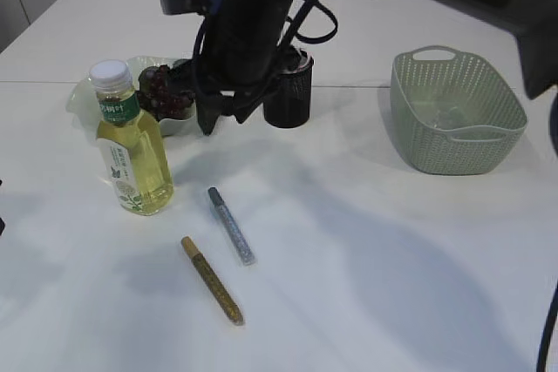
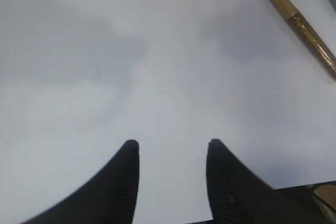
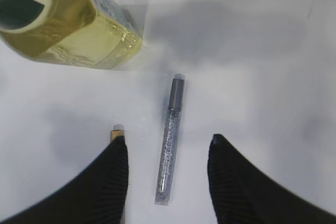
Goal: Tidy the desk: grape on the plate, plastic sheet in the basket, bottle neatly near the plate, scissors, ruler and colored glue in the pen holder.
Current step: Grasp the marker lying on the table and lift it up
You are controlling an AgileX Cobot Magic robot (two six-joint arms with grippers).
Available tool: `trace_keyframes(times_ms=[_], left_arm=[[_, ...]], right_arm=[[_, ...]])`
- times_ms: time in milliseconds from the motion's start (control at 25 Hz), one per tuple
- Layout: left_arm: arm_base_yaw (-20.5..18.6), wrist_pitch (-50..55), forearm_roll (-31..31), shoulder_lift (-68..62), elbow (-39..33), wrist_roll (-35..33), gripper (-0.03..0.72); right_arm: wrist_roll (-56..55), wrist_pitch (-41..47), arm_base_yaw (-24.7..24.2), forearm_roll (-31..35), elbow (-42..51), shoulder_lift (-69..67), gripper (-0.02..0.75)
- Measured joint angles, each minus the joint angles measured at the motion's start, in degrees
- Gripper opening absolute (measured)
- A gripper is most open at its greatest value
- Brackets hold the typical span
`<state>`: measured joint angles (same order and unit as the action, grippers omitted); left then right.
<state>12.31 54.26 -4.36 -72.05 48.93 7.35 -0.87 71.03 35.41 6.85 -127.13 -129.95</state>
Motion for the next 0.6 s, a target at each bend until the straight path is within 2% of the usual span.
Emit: trace_keyframes(times_ms=[600], left_arm=[[0.0,-1.1,0.0,0.0,0.0,0.0,0.308]], right_arm=[[-5.3,0.0,1.4,-4.0,0.0,-10.2,0.375]])
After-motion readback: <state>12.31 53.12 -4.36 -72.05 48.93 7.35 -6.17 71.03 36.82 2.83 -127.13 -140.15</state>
